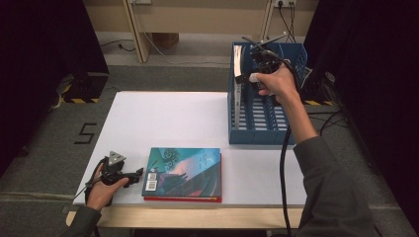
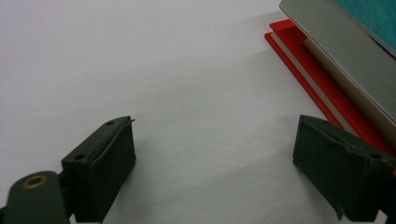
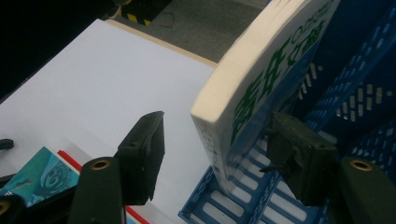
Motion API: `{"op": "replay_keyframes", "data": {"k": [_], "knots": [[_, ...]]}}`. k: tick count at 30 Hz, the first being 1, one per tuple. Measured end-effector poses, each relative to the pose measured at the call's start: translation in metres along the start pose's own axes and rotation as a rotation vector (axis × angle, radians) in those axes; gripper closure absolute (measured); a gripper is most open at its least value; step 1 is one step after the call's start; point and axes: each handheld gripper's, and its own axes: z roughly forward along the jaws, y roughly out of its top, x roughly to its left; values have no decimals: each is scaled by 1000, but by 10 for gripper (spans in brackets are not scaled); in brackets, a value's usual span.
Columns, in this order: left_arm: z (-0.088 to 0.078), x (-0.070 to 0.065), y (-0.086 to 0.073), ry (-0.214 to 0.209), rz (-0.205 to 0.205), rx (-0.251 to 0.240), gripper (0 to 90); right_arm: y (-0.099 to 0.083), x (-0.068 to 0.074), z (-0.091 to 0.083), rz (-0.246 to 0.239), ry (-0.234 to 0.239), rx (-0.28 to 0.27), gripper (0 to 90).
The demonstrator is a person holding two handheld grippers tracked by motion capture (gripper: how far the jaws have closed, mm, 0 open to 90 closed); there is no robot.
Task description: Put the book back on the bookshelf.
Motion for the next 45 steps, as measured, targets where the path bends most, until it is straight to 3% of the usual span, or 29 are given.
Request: {"op": "replay_keyframes", "data": {"k": [7, 18, 35, 45], "knots": [[0, 0, 0, 1, 0, -2, 119, -24, -2, -23, -8, 17, -47, 361], [0, 0, 0, 1, 1, -3, 118, -62, 0, -36, -13, 48, -67, 352], [0, 0, 0, 1, 3, -1, 118, -120, 3, -33, 28, 167, -144, 328], [0, 0, 0, 0, 2, -1, 118, -148, 0, -22, 73, 194, -153, 283]]}}
